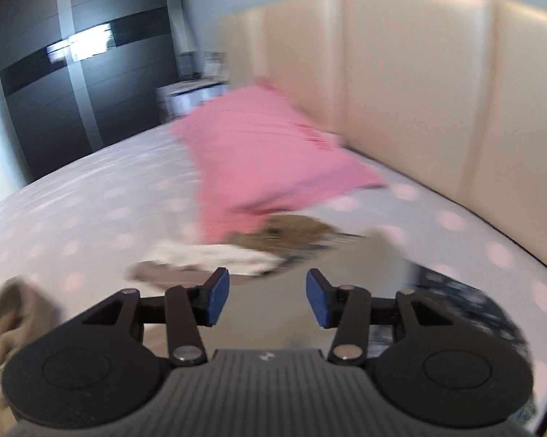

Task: Fold clothes
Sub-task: 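Lay the sleeve cuff down by the pink pillow and open the right gripper, then move both grippers over the hoodie hood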

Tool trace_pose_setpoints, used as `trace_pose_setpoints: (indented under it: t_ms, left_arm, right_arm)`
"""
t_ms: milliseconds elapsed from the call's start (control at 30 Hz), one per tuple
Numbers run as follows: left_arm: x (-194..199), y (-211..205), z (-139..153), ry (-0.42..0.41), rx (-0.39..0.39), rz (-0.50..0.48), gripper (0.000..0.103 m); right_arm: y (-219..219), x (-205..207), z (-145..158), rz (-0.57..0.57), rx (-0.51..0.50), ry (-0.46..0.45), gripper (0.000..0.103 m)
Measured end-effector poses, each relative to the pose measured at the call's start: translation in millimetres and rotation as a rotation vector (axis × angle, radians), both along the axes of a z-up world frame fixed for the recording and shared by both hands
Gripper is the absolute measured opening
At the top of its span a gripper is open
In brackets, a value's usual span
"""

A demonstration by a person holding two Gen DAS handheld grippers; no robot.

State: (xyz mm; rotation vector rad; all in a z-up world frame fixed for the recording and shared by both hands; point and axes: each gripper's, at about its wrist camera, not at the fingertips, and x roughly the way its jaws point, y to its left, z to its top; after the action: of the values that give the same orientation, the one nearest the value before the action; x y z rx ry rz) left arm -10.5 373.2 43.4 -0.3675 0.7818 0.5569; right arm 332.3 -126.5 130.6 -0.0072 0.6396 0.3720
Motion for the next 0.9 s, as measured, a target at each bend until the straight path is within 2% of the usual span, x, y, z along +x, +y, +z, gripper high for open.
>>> trace_pose_setpoints:
  t_ms: [167,233,333,433,533,633,800,900]
  left_arm:
    - [17.8,-51.4,46.4,-0.178,0.032,-0.060,0.050]
    - [17.1,-80.5,62.8,-0.215,0.058,-0.102,0.052]
    - [11.0,-115.8,87.0,-0.251,0.106,-0.128,0.058]
    - [0.0,-135.7,110.8,-0.293,0.126,-0.089,0.064]
    - [-14.6,-143.7,130.4,-0.331,0.079,-0.042,0.064]
    - [-26.4,-148.3,141.6,-0.310,0.077,-0.015,0.064]
    - [-51.9,-143.7,158.0,-0.315,0.040,0.045,0.064]
    - [-56.9,-138.2,160.6,-0.310,0.091,0.060,0.064]
  right_arm:
    - [67.2,-60.5,30.7,0.294,0.092,-0.061,0.051]
    - [87.8,-93.7,42.5,0.421,0.136,-0.085,0.052]
    - [107.9,-147.2,57.9,0.572,0.136,-0.138,0.056]
    - [116.6,-191.8,71.6,0.614,0.143,-0.182,0.058]
    - [118.1,-221.8,82.3,0.648,0.182,-0.164,0.062]
    - [122.0,-249.1,85.9,0.683,0.183,-0.187,0.066]
    - [127.7,-270.7,77.2,0.682,0.179,-0.187,0.066]
    - [134.8,-274.9,70.3,0.670,0.168,-0.195,0.066]
